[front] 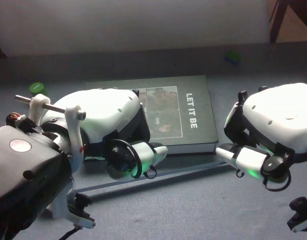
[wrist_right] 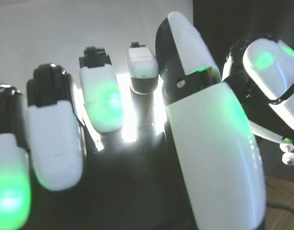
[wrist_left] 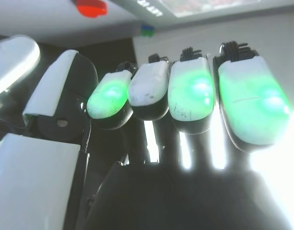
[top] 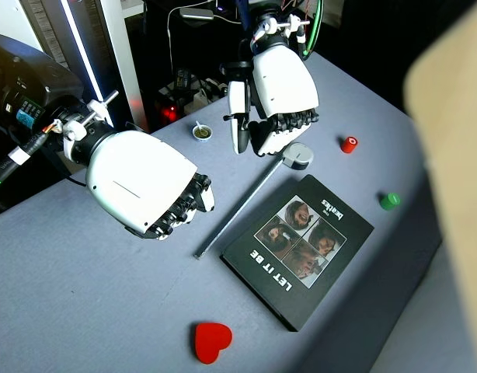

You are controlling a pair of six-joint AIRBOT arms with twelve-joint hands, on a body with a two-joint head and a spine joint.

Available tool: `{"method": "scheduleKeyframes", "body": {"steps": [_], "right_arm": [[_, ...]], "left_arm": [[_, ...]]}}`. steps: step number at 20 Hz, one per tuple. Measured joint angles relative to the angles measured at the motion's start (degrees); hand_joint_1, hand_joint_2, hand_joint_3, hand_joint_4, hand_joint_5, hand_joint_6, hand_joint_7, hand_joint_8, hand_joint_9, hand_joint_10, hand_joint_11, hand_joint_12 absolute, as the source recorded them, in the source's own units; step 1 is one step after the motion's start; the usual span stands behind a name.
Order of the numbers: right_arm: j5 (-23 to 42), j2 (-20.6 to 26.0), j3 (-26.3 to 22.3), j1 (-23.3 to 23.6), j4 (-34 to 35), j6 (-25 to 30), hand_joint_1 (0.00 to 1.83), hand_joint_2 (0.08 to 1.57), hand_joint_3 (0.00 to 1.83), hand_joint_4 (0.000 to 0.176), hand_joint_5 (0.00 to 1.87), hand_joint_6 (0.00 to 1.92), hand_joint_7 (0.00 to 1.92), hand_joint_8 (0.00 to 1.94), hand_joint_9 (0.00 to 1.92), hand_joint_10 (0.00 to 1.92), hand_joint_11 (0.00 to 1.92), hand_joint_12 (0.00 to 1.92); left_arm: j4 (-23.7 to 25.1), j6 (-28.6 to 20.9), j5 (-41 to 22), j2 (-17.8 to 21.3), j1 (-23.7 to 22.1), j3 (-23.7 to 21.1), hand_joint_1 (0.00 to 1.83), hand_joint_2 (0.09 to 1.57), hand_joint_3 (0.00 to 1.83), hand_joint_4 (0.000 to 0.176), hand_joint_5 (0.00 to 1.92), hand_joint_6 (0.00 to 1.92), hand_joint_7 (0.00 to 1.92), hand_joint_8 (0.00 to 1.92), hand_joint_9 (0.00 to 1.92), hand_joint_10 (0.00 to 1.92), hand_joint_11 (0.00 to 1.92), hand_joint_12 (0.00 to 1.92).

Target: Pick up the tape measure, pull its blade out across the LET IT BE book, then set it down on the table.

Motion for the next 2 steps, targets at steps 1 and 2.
{"method": "scheduleKeyframes", "body": {"steps": [1, 2], "right_arm": [[-0.02, -0.11, 0.0, 0.0, 0.0, -0.02, 0.82, 1.42, 0.0, 0.176, 1.35, 1.92, 1.56, 1.94, 1.8, 1.92, 1.92, 1.92], [-0.02, -0.11, 0.0, 0.0, 0.04, -0.02, 0.81, 1.42, 0.0, 0.176, 1.35, 1.92, 1.57, 1.94, 1.81, 1.92, 1.92, 1.92]], "left_arm": [[-0.37, -0.22, -0.07, 0.0, -0.33, -0.04, 0.8, 1.24, 0.0, 0.0, 1.22, 1.92, 1.23, 1.92, 1.38, 1.92, 1.49, 1.92], [-0.31, -0.24, -0.04, 0.0, -0.57, -0.09, 0.8, 1.24, 0.0, 0.0, 1.22, 1.92, 1.23, 1.92, 1.38, 1.92, 1.48, 1.92]]}}
